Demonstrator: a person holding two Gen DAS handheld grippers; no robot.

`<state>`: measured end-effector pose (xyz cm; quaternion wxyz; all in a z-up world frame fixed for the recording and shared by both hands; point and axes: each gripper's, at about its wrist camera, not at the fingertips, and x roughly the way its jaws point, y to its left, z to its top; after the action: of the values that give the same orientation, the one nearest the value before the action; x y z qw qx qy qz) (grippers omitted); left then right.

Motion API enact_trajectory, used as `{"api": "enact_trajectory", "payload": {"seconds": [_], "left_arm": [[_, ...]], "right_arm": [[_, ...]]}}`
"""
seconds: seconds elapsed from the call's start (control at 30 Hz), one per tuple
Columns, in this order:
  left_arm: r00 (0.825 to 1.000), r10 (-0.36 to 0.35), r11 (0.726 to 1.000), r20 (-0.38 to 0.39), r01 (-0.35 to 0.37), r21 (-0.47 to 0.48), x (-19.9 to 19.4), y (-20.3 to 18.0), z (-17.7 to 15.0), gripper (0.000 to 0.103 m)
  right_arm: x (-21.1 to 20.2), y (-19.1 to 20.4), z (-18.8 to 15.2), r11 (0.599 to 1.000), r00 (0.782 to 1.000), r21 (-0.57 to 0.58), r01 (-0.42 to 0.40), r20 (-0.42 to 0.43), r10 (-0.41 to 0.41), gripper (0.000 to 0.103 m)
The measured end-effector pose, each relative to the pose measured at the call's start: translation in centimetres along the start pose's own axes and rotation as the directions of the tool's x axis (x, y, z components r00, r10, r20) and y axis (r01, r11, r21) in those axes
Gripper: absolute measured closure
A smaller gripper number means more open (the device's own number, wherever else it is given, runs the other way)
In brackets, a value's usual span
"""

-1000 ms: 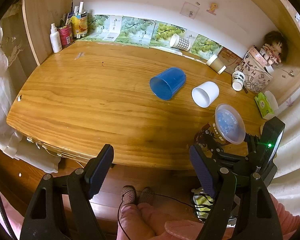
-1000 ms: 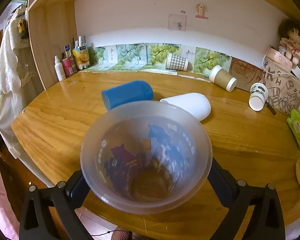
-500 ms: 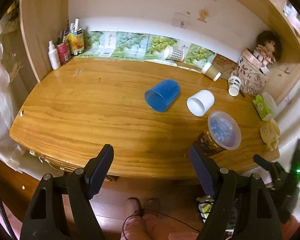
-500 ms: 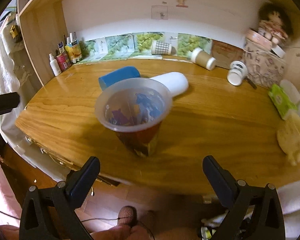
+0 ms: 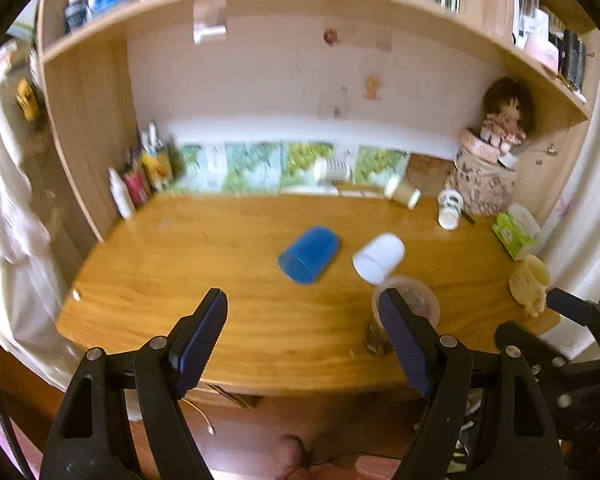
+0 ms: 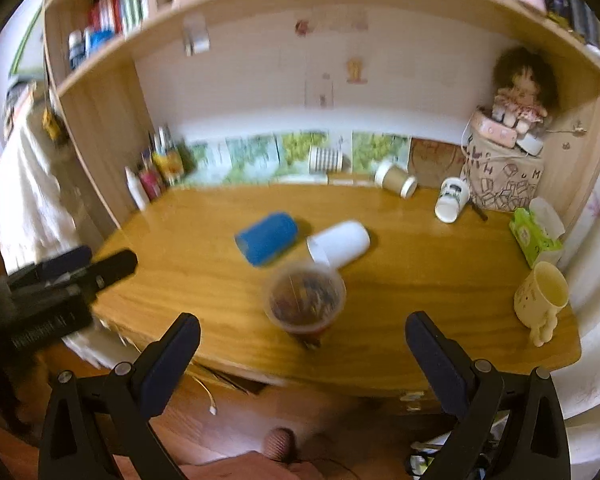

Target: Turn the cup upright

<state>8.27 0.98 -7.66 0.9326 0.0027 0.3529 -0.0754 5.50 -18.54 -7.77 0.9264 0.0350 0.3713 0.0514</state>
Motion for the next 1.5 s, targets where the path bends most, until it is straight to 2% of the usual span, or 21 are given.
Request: {"api": "enact_trajectory", "payload": {"seconds": [0.1,0.17,0.27,0.33,0.47,0.57,0.63,0.8,1.2,1.5], "left_arm": [[0.999,0.031,0.999,0.036,-0.03,-0.024,-1.4,0.3,0.8,0.016],[0.995,0.057,0.998,0.081,-0.054,-0.042,-2.4,0.5,1.0,0.016],[0.986,0.103,0.994,0.13,-0.098,-0.043,-3.2,0.5,1.1,0.014],[0.982,0.101,0.995,0.161,-0.097,-0.032,-4.0,0.3,0.8,0.01],[0.971,0.12,0.993,0.205,-0.119,-0.02,-5.0,0.0,0.2,0.01],[0.964,0.137,0.991,0.226,-0.135,-0.026,-5.5,0.0,-0.1,0.007],[0.96,0.14,0.99,0.244,-0.136,-0.033,-5.8,0.0,-0.1,0.001],[0.944,0.141,0.99,0.298,-0.133,-0.047,-6.5,-0.2,-0.2,0.0],[0.942,0.105,0.994,0.318,-0.103,-0.024,-6.4,-0.9,-0.1,0.0],[0.943,0.103,0.995,0.318,-0.101,-0.021,-6.3,-0.9,-0.1,0.0]], "right_arm": [[-1.6,0.2,0.7,0.998,0.998,0.057,-0.023,0.055,0.019,0.0],[-2.7,0.5,0.9,0.998,0.994,0.065,-0.008,0.106,0.001,0.0],[-4.7,1.0,0.9,0.997,0.977,0.067,0.022,0.208,-0.035,0.0],[-5.5,0.9,0.7,0.996,0.968,0.088,0.036,0.244,-0.056,0.0],[-6.3,0.1,0.2,0.991,0.956,0.132,0.021,0.288,-0.058,0.0],[-6.2,0.3,-0.3,0.992,0.957,0.126,0.002,0.288,-0.039,0.0],[-6.1,0.4,-0.5,0.994,0.957,0.112,-0.002,0.287,-0.031,0.0],[-6.6,0.7,-0.8,0.995,0.951,0.101,0.009,0.306,-0.04,0.0],[-6.9,0.5,-1.0,0.993,0.949,0.114,0.038,0.308,-0.071,0.0],[-6.1,0.3,-0.9,0.991,0.959,0.128,0.041,0.274,-0.075,0.0]]}}
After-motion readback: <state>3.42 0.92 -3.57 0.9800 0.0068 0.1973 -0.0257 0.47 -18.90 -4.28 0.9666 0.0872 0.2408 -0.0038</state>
